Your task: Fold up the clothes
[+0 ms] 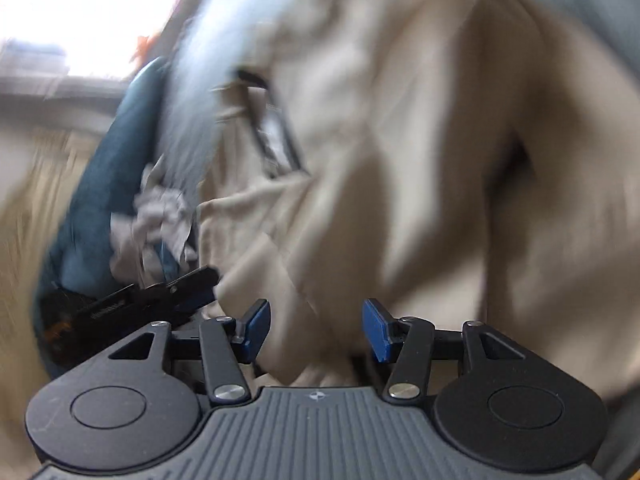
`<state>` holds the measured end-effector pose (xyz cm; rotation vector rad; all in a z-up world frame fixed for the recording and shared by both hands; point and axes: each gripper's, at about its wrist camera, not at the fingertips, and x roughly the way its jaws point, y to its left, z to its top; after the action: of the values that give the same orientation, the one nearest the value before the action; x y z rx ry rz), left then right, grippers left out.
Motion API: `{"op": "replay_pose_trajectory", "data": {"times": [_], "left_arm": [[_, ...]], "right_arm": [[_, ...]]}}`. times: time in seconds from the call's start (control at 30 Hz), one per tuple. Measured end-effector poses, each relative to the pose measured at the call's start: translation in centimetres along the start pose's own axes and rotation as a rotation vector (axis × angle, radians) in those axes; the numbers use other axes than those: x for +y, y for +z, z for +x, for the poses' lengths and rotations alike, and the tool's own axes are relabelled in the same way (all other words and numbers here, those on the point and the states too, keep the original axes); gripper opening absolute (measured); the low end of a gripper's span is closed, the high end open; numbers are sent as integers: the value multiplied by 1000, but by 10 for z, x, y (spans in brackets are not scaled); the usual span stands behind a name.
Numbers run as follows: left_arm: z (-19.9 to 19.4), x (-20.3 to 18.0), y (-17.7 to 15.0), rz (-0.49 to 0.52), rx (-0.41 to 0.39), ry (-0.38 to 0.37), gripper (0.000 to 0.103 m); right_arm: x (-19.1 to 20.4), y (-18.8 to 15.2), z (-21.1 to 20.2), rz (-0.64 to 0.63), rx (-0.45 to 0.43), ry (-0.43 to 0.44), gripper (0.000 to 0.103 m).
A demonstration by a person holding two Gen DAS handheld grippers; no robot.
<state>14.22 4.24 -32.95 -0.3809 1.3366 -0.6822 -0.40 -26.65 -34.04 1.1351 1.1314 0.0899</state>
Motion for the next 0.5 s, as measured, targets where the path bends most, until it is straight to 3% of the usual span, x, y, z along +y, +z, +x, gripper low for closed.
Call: {"op": "replay_pose_trajectory", "data": {"times": [0.1,0.17,0.23,0.3,0.37,0.5], "left_arm": [[32,9,10,-42,150,24,39],[50,15,9,-83,200,25,38],[52,20,7,-143,215,-7,35],[48,22,3,-186,223,-42,24],[41,22,-2,-215,221,-70,18],[35,25,-6,-282,211,-141,10]], "right_arm": [[-22,-11,15,175,17,39,56],[-31,-16,21,241,18,60,56],[-37,-18,26,284,21,76,56],[-45,-22,29,347,17,99,57],[-52,-26,34,412,13,145,64],[-60,-33,48,510,9,206,67]]}}
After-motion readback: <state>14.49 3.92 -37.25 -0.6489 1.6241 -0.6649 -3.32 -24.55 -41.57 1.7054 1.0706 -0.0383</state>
